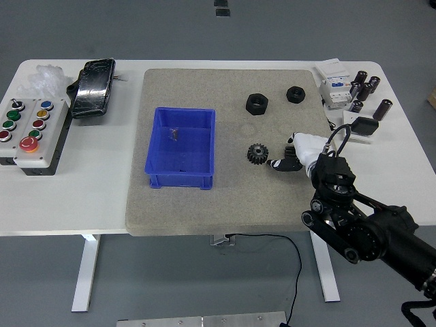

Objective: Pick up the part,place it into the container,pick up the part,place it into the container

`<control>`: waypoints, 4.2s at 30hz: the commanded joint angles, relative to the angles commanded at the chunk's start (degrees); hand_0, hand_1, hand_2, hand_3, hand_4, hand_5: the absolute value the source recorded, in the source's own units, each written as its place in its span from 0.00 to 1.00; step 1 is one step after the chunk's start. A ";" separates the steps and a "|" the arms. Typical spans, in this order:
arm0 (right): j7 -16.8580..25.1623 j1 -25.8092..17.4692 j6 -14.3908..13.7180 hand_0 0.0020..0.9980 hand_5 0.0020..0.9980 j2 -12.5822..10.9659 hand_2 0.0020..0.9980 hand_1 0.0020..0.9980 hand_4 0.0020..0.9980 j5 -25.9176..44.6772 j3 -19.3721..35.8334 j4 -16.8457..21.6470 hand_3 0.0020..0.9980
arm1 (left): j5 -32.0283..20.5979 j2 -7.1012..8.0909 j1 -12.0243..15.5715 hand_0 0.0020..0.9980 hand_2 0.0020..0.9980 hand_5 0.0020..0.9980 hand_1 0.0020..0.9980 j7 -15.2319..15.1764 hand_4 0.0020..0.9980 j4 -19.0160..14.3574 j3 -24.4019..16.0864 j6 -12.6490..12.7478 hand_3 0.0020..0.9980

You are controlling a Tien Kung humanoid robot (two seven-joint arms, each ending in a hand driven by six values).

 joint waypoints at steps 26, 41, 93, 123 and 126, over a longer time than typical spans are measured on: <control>0.00 -0.48 -3.82 0.22 0.29 -0.16 0.33 0.36 0.38 1.09 0.03 -0.40 0.47 | 1.50 0.02 0.33 0.68 0.67 0.66 0.65 0.49 0.59 0.00 -2.06 0.22 0.73; 0.00 8.28 -4.26 0.21 0.36 5.69 0.32 0.35 0.47 -2.17 -9.81 7.99 0.37 | 1.06 0.77 0.95 0.68 0.67 0.66 0.65 0.79 0.59 0.00 -2.98 0.55 0.73; 0.00 4.84 -5.22 0.56 0.59 5.38 0.74 0.72 0.84 4.43 -8.92 -3.14 0.78 | 3.08 0.85 0.89 0.68 0.67 0.64 0.64 1.26 0.55 0.00 -4.63 0.95 0.70; 0.00 8.15 -12.99 0.45 0.05 4.85 0.31 0.51 0.06 -3.72 -13.91 3.96 0.41 | 2.33 0.89 0.80 0.67 0.67 0.64 0.64 1.04 0.55 0.00 -4.07 1.05 0.70; 0.00 9.65 -15.28 0.45 0.05 5.95 0.31 0.51 0.06 -3.81 -17.09 5.46 0.41 | 2.35 0.94 0.76 0.67 0.67 0.64 0.64 1.15 0.55 0.00 -4.15 1.07 0.70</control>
